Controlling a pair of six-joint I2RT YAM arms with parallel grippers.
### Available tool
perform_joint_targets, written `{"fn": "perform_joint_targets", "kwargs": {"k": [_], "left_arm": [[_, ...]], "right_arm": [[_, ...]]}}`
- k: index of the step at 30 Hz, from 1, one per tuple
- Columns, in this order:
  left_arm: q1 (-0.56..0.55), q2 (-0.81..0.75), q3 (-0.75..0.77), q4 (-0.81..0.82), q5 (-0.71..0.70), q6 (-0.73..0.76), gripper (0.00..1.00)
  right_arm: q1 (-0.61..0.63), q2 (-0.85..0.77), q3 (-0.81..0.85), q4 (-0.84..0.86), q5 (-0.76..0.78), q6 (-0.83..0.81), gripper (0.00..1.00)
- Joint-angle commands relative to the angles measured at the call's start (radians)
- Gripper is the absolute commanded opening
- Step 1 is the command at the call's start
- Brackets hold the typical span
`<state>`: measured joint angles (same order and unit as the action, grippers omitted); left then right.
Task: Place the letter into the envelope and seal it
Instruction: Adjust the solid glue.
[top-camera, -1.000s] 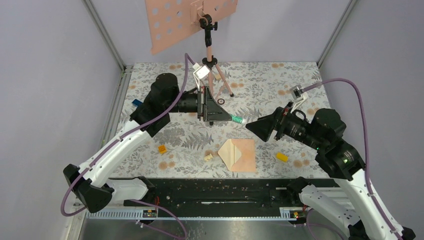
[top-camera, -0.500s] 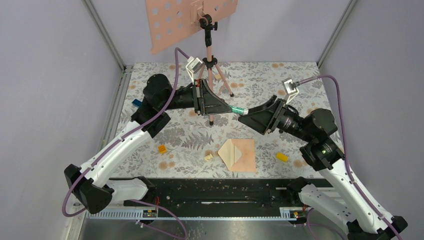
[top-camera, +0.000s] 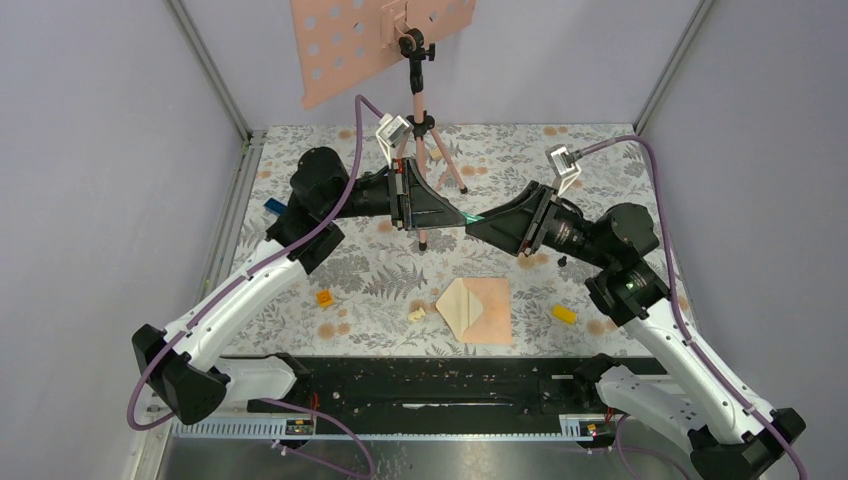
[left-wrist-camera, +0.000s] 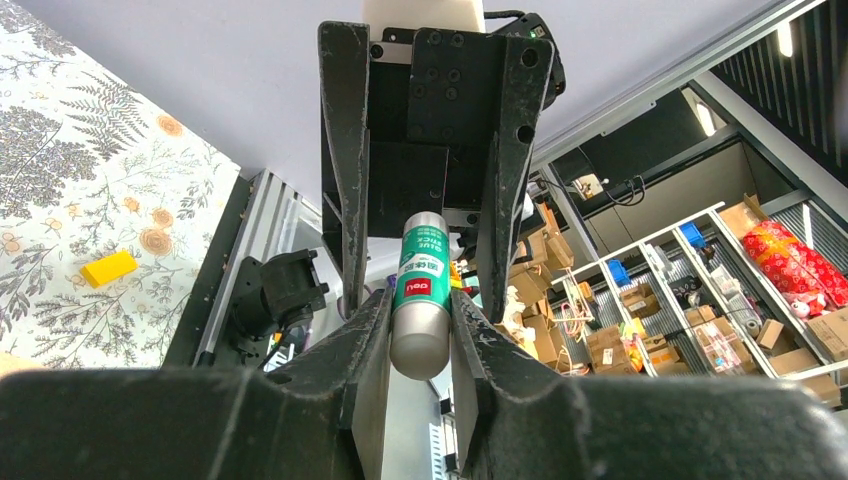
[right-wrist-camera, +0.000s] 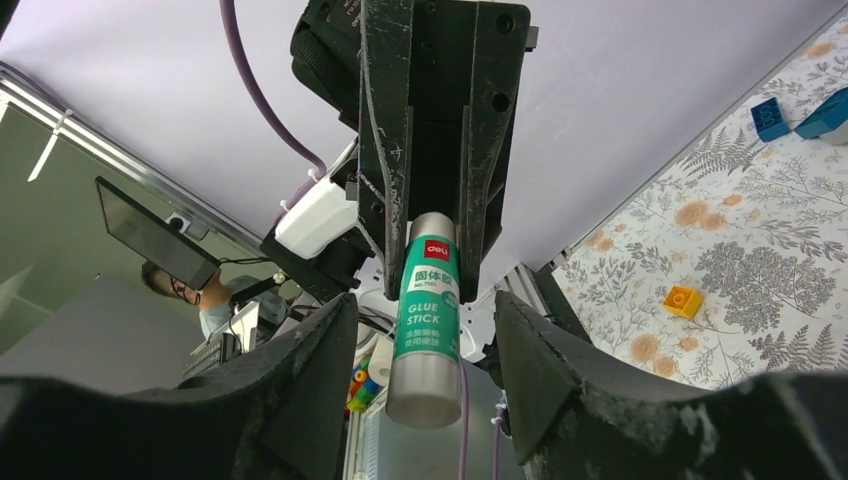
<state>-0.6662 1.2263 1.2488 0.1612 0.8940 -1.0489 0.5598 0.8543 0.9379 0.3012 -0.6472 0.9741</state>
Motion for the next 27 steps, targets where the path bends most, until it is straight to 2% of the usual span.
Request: {"fn": "perform_joint_targets", "kwargs": {"k": [1,4,8,12,14,15,16,17,18,27], "left_arm": [[0.004,-0.003,0.011,0.043,0.028,0.0,0.0],[0.004,-0.001,0.014,0.043,0.033,0.001,0.0],[0.004,0.003,0.014,0.046,0.038,-0.002,0.0],[0.004,0.0,0.016,0.053,0.042,-0.002,0.0],[0.005,-0.005,0.026,0.036,0.041,0.012,0.0],[0.006,-0.007,0.04,-0.004,0.032,0.031,0.05],[0.009,-0.008,0.056,-0.049,0.023,0.055,0.2],[0.012,-0.01,0.068,-0.087,0.015,0.075,0.3],[0.017,-0.013,0.073,-0.103,0.017,0.085,0.33],[0.044,-0.028,0.071,-0.107,0.035,0.083,0.38]], "right_arm": [[-0.004,0.001,0.05,0.085,-0.036,0.014,0.58],[-0.003,0.003,0.044,0.102,-0.036,0.024,0.51],[-0.004,0.002,0.026,0.143,-0.027,0.052,0.29],[-0.004,-0.003,0.01,0.142,-0.016,0.054,0.14],[-0.005,-0.007,0.009,0.123,-0.011,0.044,0.0],[-0.004,-0.011,0.006,0.114,-0.006,0.034,0.0],[-0.004,-0.015,0.005,0.103,-0.001,0.023,0.0],[-0.005,-0.02,0.004,0.091,0.005,0.013,0.0],[-0.004,-0.023,0.005,0.082,0.01,0.005,0.0],[-0.005,-0.015,0.019,0.059,-0.013,-0.012,0.0]]}}
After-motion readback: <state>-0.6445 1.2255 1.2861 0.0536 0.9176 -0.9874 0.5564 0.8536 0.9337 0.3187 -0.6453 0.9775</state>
